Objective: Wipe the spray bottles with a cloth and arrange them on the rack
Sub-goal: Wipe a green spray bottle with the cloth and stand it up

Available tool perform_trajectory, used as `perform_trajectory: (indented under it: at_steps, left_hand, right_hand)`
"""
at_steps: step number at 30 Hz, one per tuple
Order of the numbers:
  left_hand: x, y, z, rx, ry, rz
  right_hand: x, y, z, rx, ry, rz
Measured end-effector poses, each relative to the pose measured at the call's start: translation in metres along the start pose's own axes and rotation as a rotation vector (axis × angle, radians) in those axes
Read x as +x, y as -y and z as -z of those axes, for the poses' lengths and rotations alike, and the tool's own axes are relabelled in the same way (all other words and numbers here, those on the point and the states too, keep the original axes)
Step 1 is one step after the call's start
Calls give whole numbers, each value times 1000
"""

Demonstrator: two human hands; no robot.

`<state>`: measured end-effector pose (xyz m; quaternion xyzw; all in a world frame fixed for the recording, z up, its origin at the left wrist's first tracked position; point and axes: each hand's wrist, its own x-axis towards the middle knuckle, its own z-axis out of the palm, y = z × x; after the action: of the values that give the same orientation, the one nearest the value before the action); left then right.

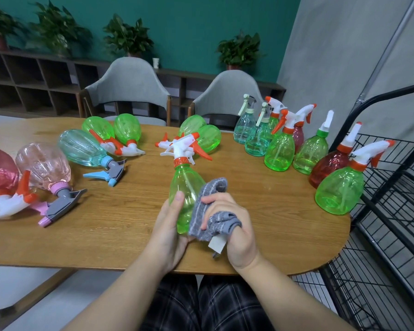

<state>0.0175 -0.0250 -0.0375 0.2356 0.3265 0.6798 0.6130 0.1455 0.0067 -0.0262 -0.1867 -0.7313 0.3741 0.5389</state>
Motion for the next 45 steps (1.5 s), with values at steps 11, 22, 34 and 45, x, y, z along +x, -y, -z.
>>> perform_trajectory:
  at_steps: [11, 22, 34, 45]
  left_hand:
    - [-3, 0, -4, 42, -13, -7]
    - [-4, 0, -4, 48, 21, 0]
    - [-6, -5, -4, -36, 30, 13]
    - [-3, -1, -2, -94, -18, -10]
  right_hand:
    - [41, 26, 14, 640, -623, -778]
    - [30, 16, -14, -370, 92, -83]
    - [11, 9, -8, -208, 126, 93]
    - [39, 26, 12, 675, -650, -811]
